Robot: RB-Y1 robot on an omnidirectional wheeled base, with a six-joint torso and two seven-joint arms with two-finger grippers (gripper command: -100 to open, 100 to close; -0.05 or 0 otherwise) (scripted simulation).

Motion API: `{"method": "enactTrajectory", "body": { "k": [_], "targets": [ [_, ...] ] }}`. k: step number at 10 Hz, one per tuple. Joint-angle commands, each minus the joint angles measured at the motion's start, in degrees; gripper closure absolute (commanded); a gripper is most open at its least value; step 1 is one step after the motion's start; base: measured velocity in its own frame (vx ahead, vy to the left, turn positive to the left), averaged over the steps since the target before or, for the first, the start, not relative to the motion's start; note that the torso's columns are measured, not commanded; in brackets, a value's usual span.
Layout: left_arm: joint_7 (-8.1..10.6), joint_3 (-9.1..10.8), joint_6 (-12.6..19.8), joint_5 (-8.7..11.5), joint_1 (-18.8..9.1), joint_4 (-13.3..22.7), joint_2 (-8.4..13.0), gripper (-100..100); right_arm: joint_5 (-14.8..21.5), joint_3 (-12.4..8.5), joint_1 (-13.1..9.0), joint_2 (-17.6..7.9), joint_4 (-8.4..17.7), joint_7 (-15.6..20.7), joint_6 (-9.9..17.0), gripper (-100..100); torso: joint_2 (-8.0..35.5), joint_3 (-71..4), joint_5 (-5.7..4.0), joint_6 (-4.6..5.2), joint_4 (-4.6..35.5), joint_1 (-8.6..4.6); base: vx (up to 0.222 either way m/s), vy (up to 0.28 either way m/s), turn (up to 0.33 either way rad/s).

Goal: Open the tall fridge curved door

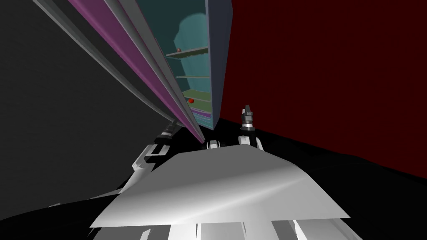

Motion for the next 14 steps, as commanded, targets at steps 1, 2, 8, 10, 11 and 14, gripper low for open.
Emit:
{"method": "enactTrajectory", "body": {
  "k": [1, 2, 8, 10, 11, 14],
  "targets": [
    [0.47, -1.0, -2.0, 0.0, 0.7, -1.2, 1.0, 100, 0.0, 0.0, 0.0, 0.0, 0.0, 0.0, 0.0, 0, 0.0, 0.0, 0.12, 0.04, 0.1, 0.71, -0.102, 0.323, -0.042],
    [0.76, -1.73, -3.1, -0.1, 1.4, -2.0, 1.6, 100, 0.0, 0.0, 0.0, 0.0, 0.0, 0.0, 0.0, 0, 0.0, 0.0, 0.15, 0.03, 0.1, 0.68, -0.088, 0.317, -0.04],
    [1.62, -3.94, -6.6, -0.2, 3.4, -4.3, 3.6, 100, 0.0, 0.0, 0.0, 0.0, 0.0, 0.0, 0.0, 0, -0.2, -0.2, -0.08, 0.3, 0.1, -0.06, -0.075, 0.293, -0.023],
    [1.91, -4.67, -7.8, -0.2, 4.1, -5.1, 4.2, 100, 0.0, 0.0, 0.0, 0.0, 0.0, 0.0, 0.0, 0, 0.2, 0.1, 0.05, 0.24, 0.0, -0.24, -0.09, 0.244, -0.034],
    [2.2, -5.41, -9.0, -0.3, 4.8, -5.9, 4.8, 100, 0.0, 0.0, 0.0, 0.0, 0.0, 0.0, 0.0, 0, 0.3, 0.2, 0.07, 0.22, -0.1, -0.48, -0.08, 0.244, -0.024],
    [2.48, -6.14, -10.1, -0.3, 5.5, -6.6, 5.5, 100, 0.0, 0.0, 0.0, 0.0, 0.0, 0.0, 0.0, 0, 0.9, 0.6, 0.2, 0.28, -0.2, -0.82, -0.067, 0.236, -0.02]
  ]
}}
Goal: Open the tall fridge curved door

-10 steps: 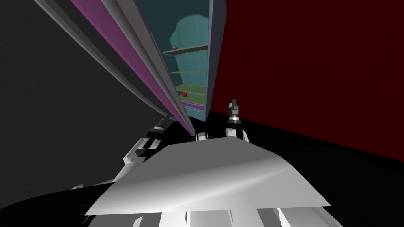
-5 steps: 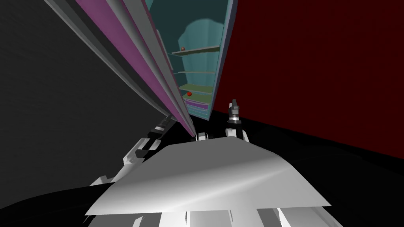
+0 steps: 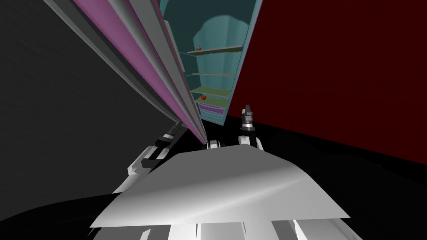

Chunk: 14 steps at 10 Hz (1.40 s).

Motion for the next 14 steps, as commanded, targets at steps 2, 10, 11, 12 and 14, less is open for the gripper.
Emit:
{"method": "enactTrajectory", "body": {
  "k": [2, 10, 11, 12, 14],
  "targets": [
    [0.36, -1.77, -1.4, -0.2, 0.8, -0.9, 0.2, 100, 0.0, 0.0, 0.0, 0.0, 0.0, 0.0, 0.0, 0, 0.0, 0.0, -0.11, -0.13, 0.0, -0.32, -0.014, 0.084, 0.032],
    [0.6, -2.74, -4.5, -0.6, 2.5, -1.6, 2.0, 100, 0.0, 0.0, 0.0, 0.0, 0.0, 0.0, 0.0, 0, -0.9, -0.6, 0.04, -0.28, 0.1, 1.2, -0.019, 0.13, -0.021],
    [0.6, -2.74, -4.5, -0.6, 2.5, -1.6, 2.0, 100, 0.0, 0.0, 0.0, 0.0, 0.0, 0.0, 0.0, 0, -0.8, -0.5, 0.11, -0.32, 0.1, 1.45, -0.015, 0.185, 0.103],
    [0.6, -2.74, -4.5, -0.6, 2.5, -1.6, 2.0, 100, 0.0, 0.0, 0.0, 0.0, 0.0, 0.0, 0.0, 0, -0.8, -0.5, 0.06, -0.35, 0.1, 1.2, -0.011, 0.137, 0.053],
    [0.67, -3.44, -5.7, -0.8, 3.0, -2.3, 2.6, 100, 0.0, 0.0, 0.0, 0.0, 0.0, 0.0, 0.0, 0, -0.7, -0.5, -0.07, -0.34, 0.1, 0.87, -0.008, 0.139, 0.041]
  ]
}}
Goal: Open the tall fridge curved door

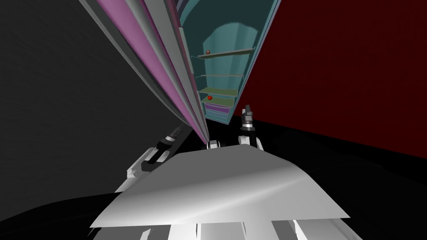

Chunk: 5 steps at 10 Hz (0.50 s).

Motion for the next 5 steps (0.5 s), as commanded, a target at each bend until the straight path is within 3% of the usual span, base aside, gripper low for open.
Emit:
{"method": "enactTrajectory", "body": {
  "k": [1, 5],
  "targets": [
    [0.02, -0.33, -0.5, -0.1, 0.4, -0.6, 0.2, 100, 0.0, 0.0, 0.0, 0.0, 0.0, 0.0, 0.0, 0, 0.0, 0.0, 0.03, 0.0, 0.0, 0.09, -0.006, 0.14, 0.029],
    [0.02, -0.33, -0.5, -0.1, 0.4, -0.6, 0.2, 100, 0.0, 0.0, 0.0, 0.0, 0.0, 0.0, 0.0, 0, 0.0, 0.0, -0.02, 0.0, 0.0, -0.07, -0.001, 0.027, 0.004]
  ]
}}
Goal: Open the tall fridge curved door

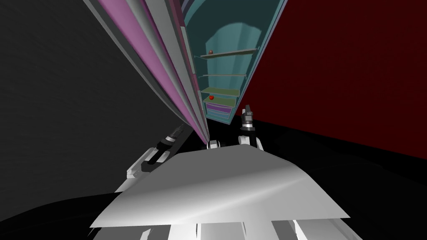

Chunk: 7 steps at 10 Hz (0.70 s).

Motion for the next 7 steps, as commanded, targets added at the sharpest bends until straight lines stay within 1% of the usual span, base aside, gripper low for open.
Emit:
{"method": "enactTrajectory", "body": {
  "k": [1, 3, 4, 5, 6, 7],
  "targets": [
    [0.0, 0.0, 0.0, 0.0, 0.0, 0.0, 0.0, 100, 0.0, 0.0, 0.0, 0.0, 0.0, 0.0, 0.0, 0, 0.0, 0.0, 0.05, 0.0, 0.0, 0.15, 0.0, 0.0, 0.0],
    [0.0, 0.0, 0.0, 0.0, 0.0, 0.0, 0.0, 100, 0.0, 0.0, 0.0, 0.0, 0.0, 0.0, 0.0, 0, 0.0, 0.0, 0.09, -0.01, 0.0, 0.28, 0.0, 0.0, 0.0],
    [0.1, -0.58, -0.8, -0.2, 0.2, -0.4, 0.4, 100, 0.0, 0.0, 0.0, 0.0, 0.0, 0.0, 0.0, 0, 0.0, 0.0, 0.09, -0.01, 0.0, 0.26, -0.003, 0.075, 0.015],
    [0.1, -0.58, -0.8, -0.2, 0.2, -0.4, 0.4, 100, 0.0, 0.0, 0.0, 0.0, 0.0, 0.0, 0.0, 0, 0.0, 0.0, 0.13, -0.01, 0.0, 0.48, -0.004, 0.147, 0.015],
    [0.19, -1.15, -1.6, -0.3, 0.4, -0.9, 0.9, 100, 0.0, 0.0, 0.0, 0.0, 0.0, 0.0, 0.0, 0, 0.0, 0.0, 0.18, -0.01, 0.0, 0.6, -0.008, 0.237, -0.011],
    [0.19, -1.15, -1.6, -0.3, 0.4, -0.9, 0.9, 100, 0.0, 0.0, 0.0, 0.0, 0.0, 0.0, 0.0, 0, 0.0, 0.0, 0.21, -0.01, 0.0, 0.71, -0.016, 0.222, -0.068]
  ]
}}
